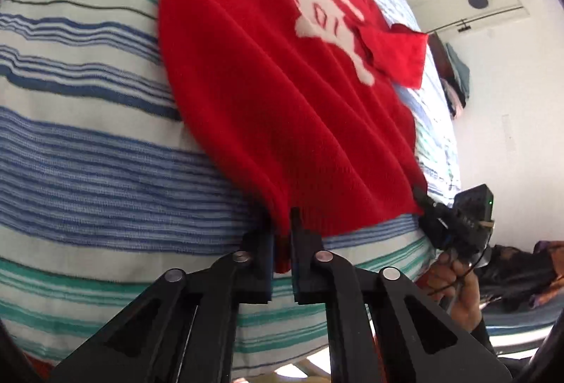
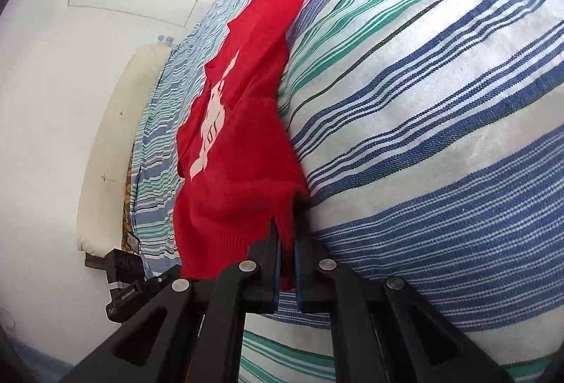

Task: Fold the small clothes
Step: 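Grasp the sweater hem with the left gripper while the right gripper holds another hem point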

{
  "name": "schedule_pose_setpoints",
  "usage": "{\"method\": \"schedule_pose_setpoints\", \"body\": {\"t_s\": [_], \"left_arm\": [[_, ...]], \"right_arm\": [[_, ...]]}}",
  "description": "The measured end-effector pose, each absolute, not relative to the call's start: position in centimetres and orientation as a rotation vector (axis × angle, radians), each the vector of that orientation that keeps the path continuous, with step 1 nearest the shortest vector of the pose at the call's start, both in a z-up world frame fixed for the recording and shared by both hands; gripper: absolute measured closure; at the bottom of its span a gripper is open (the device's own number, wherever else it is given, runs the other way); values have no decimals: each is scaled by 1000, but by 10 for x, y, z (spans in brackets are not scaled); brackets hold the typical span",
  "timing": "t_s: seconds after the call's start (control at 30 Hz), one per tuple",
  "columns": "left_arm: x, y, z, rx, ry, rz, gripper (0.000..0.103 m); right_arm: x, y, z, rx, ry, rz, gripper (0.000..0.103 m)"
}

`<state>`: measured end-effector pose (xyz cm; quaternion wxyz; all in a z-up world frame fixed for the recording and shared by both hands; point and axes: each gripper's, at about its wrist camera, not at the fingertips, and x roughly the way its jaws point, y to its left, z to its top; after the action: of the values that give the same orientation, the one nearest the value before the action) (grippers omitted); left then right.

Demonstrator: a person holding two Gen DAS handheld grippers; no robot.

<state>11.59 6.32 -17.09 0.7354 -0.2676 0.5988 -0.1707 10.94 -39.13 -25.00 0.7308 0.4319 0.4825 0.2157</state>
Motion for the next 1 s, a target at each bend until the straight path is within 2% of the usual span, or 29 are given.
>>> {"method": "schedule_pose_setpoints", "body": {"t_s": [0.23,0.33,0.47,0.77,1.0], "left_arm": [[88,89,-125,-481,1334,-323,99],[90,89,-133,-365,1396,-251,99],[95,70,-157,-253,1481,-188,99],[92,66,-162,-217,1488,-108,99],[89,64,-168,-173,1494,-83,99]], "right_arm": [[89,-386,-204,889,1090,579,97],[76,-366,-192,748,1173,609,98],[73,-338,-206,591,1300,566,98],[75,-322,-193,426,1309,501,98],[75,-321,-215,405,1353,467,99]]}}
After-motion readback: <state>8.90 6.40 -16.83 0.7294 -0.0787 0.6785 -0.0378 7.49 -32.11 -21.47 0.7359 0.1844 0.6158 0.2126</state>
